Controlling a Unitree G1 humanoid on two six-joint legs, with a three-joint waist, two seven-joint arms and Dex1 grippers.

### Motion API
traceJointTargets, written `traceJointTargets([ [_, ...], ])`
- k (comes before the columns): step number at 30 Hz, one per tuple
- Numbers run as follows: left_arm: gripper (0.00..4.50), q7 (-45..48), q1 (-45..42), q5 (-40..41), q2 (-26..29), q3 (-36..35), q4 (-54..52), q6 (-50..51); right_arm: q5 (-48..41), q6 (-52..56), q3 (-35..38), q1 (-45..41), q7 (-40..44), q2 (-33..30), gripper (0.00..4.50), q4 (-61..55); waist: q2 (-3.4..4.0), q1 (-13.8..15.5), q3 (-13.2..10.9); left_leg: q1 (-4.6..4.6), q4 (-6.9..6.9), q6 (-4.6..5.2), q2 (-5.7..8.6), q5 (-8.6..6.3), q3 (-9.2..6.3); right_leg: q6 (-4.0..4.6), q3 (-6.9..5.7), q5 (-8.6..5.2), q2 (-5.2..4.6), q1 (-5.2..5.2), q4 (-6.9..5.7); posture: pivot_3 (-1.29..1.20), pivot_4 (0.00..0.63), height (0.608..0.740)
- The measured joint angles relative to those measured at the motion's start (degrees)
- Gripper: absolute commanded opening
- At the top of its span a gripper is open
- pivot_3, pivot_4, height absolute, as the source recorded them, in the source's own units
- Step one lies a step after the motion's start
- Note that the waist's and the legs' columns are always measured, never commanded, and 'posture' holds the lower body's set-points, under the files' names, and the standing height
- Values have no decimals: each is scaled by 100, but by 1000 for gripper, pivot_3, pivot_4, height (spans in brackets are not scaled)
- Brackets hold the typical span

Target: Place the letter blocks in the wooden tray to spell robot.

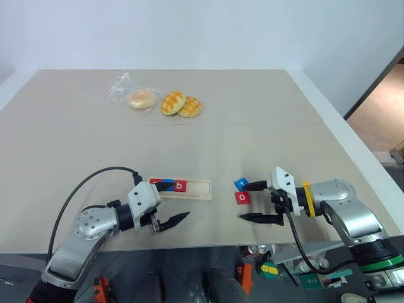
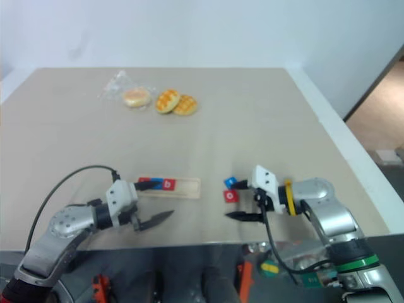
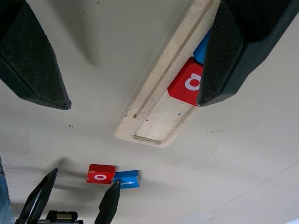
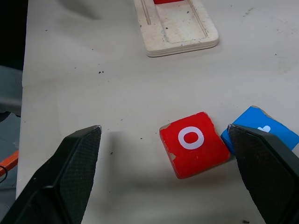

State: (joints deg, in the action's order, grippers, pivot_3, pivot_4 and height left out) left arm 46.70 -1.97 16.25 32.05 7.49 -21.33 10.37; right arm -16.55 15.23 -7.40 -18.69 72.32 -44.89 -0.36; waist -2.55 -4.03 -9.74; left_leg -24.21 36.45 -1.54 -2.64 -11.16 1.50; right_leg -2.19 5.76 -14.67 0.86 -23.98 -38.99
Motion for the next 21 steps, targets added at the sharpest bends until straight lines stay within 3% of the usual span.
traceJointTargets([
  [21, 4500, 18, -78, 74, -23, -1, 0, 115, 14, -84, 105, 362, -148, -2, 4458, -152, 0, 5, 1, 49, 5, 0, 1, 0, -1, 0, -1, 0, -2, 48, 1, 0, 150, 740],
])
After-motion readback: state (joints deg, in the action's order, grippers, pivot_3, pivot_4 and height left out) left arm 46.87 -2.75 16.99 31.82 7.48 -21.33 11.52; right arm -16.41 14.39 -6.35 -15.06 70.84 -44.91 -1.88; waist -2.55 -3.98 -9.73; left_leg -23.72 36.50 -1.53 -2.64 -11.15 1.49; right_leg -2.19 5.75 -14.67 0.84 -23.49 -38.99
